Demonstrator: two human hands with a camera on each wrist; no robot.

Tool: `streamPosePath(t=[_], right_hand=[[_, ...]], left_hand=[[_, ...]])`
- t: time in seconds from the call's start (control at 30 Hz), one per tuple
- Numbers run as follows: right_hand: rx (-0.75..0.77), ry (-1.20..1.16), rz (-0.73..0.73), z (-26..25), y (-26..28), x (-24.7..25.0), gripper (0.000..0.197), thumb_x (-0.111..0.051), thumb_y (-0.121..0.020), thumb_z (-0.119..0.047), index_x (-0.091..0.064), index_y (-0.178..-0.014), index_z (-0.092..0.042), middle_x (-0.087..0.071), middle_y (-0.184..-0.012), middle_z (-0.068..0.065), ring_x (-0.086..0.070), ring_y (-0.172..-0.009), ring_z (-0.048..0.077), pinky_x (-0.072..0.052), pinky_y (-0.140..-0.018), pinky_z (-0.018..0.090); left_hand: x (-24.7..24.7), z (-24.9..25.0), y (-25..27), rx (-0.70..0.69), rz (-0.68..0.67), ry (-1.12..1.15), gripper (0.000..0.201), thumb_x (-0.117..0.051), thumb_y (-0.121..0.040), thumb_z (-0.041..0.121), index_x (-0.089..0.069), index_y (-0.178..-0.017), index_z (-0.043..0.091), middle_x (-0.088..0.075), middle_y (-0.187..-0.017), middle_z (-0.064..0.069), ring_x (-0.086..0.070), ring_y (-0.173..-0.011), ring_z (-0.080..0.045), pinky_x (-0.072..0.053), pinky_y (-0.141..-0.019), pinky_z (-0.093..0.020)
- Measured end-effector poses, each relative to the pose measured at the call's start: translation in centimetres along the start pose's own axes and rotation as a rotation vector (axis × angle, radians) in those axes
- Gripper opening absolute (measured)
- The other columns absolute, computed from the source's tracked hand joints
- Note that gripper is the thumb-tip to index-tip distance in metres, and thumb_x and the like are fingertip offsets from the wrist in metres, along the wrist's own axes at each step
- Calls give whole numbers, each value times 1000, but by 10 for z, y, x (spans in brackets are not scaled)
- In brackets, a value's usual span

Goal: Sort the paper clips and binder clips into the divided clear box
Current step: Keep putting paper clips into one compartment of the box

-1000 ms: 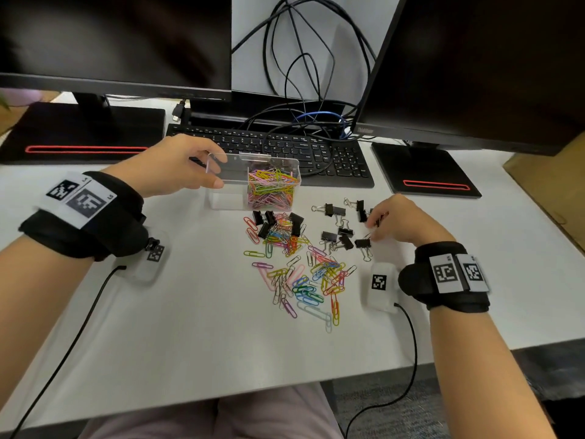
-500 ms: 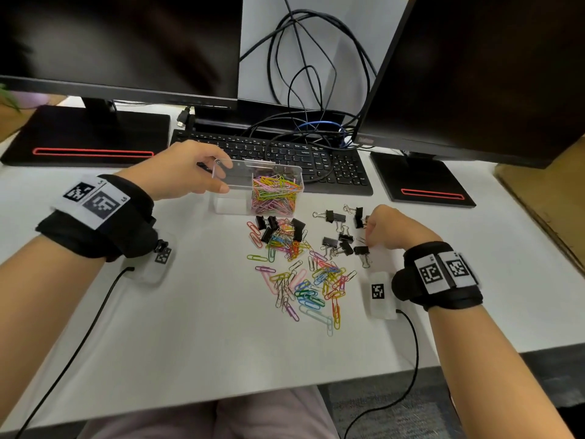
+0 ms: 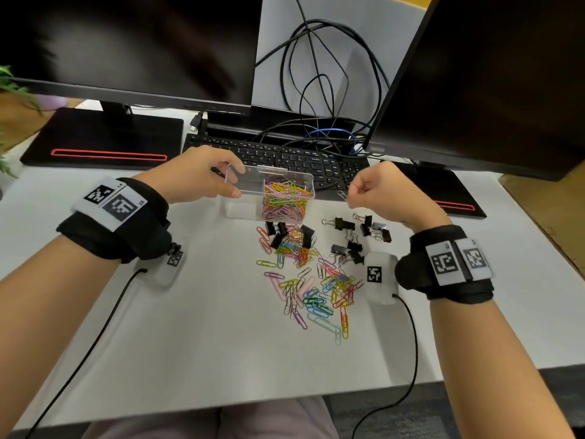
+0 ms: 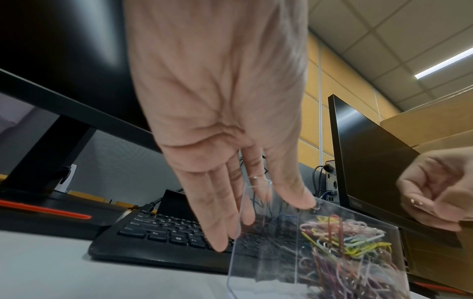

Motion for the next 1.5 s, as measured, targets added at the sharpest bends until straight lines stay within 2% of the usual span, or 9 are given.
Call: streamPosePath(t=[0.23,0.4,0.5,0.73,0.93,1.13,1.27,1.4,1.5], right_hand=[[106,2,-44,-45,-26,-31,8,-64,-80,1,-66,-74,-4,-58,-62,-3,-51,-52,7,-41,-49,15],[109,0,21,-51,-34,-38,3,-68,-81,-2,-68,-78,-2,-61,-61,-4,-56,-52,3,-48,-50,12],[80,-15,94,-40,-29,-30,2,-70,-83,-7,-69,-82,-6,-58,-63,-6,-52,-54,2,-37,-45,4],[-250,285,-115,27,15,-12,19,-70,-81,-5,-72,-100,-6,-62,-98,5,-61,-91,23,-45,-73,28],[-528,372,-305,78,42,-24,46,-82,-72,-23,-62,-107,-3,-62,-103,11,-56,-84,24,-46,-68,30],[-456,261,-219,75,40,-32,33,-71,-83,-35,-67,-94,-5,-59,-89,7,-53,-78,20,-35,-53,24],[-408,207,-161,72,37,-25,18,-71,-84,-16,-73,-99,-7,-66,-107,9,-60,-99,25,-43,-73,27],[-482,258,-172,81,37,-24,25,-72,-80,-5,-68,-104,-4,-64,-115,12,-59,-108,29,-49,-88,34],[-508,276,-185,87,37,-29,31,-76,-78,-13,-65,-106,-4,-65,-111,12,-59,-100,28,-48,-80,33]], left_hand=[[-1,0,0,-7,-2,-12,41,-76,-82,20,-61,-119,24,-64,-109,1,-65,-93,-13,-49,-73,-21],[-1,0,0,-8,7,-17,41,-76,-82,20,-61,-120,23,-65,-109,2,-65,-95,-14,-50,-73,-20],[-1,-1,-1,-5,0,-12,41,-76,-81,20,-61,-119,24,-65,-109,3,-65,-95,-14,-50,-74,-21],[-1,-1,-1,-1,-3,-9,42,-77,-81,20,-61,-120,24,-64,-108,2,-67,-94,-18,-51,-77,-25],[-2,0,-1,22,3,-8,41,-77,-80,20,-61,-118,25,-65,-107,3,-67,-94,-19,-50,-71,-23],[-3,0,-1,39,12,-9,40,-77,-81,18,-62,-118,24,-65,-107,1,-66,-94,-22,-53,-75,-27],[-3,0,-1,38,16,19,39,-77,-80,17,-63,-116,23,-66,-106,-1,-66,-94,-25,-54,-80,-32],[-3,0,0,40,18,33,38,-77,-80,16,-64,-115,22,-65,-107,-2,-66,-95,-25,-54,-80,-32],[-3,1,0,44,14,32,39,-77,-80,16,-63,-116,22,-65,-107,-1,-66,-93,-23,-53,-79,-31]])
Point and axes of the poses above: each hand's wrist, its own y-axis away from the middle knuckle, its own x-axis out of the back of the hand, z = x × y, the point moved 5 cm from there along -y, towards the middle knuckle
